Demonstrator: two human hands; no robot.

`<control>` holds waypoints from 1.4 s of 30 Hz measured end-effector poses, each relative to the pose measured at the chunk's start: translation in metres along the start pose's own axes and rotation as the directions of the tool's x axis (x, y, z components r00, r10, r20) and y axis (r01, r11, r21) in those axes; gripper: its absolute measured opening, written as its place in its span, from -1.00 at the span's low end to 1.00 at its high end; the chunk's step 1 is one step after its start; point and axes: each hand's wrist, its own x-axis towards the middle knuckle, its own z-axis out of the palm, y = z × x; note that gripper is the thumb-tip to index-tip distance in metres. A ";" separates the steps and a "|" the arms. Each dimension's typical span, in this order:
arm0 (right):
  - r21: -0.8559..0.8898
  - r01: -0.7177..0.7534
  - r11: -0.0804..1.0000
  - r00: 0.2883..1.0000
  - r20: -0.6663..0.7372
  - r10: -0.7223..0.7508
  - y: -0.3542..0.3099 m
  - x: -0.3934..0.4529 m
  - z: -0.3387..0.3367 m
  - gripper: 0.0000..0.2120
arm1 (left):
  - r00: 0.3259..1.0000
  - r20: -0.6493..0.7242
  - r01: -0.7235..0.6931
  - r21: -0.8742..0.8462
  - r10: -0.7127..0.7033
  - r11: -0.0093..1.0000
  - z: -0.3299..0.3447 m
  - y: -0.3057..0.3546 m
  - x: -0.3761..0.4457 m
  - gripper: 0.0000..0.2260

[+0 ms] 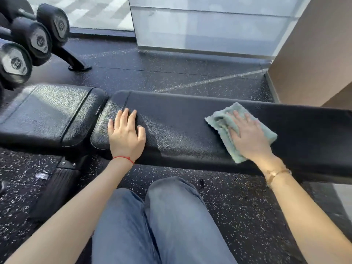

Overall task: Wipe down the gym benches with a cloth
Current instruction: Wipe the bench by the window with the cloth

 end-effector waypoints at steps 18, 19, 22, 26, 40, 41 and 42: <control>-0.041 -0.147 0.988 0.989 -0.016 0.147 0.006 -0.010 -0.001 -0.48 | 0.998 -0.012 -0.061 0.008 0.061 0.998 -0.001 0.006 0.000 -0.56; -0.048 -0.171 0.984 0.985 -0.021 0.170 0.001 0.002 -0.003 -0.48 | 0.998 -0.008 -0.069 0.005 0.069 0.998 -0.001 0.009 -0.001 -0.59; -0.034 -0.140 0.990 0.990 0.011 0.140 -0.020 0.029 -0.004 -0.47 | 0.993 0.038 -0.112 -0.064 0.115 0.992 -0.002 0.029 -0.002 -0.59; 0.011 0.083 0.996 0.996 0.034 -0.083 -0.033 0.017 -0.003 -0.49 | 0.972 0.097 -0.197 -0.140 0.212 0.970 0.004 0.069 -0.004 -0.55; -0.020 -0.243 0.970 0.970 0.020 0.244 0.080 0.045 -0.019 -0.47 | 0.940 0.185 -0.268 -0.116 0.286 0.956 0.035 0.122 -0.011 -0.53; -0.018 -0.175 0.984 0.984 0.031 0.176 0.063 0.054 -0.016 -0.47 | 0.941 0.187 -0.266 -0.115 0.284 0.957 0.035 0.122 -0.011 -0.53; -0.015 -0.081 0.997 0.996 0.045 0.082 0.045 0.057 -0.012 -0.47 | 0.941 0.187 -0.266 -0.114 0.284 0.957 0.034 0.122 -0.011 -0.53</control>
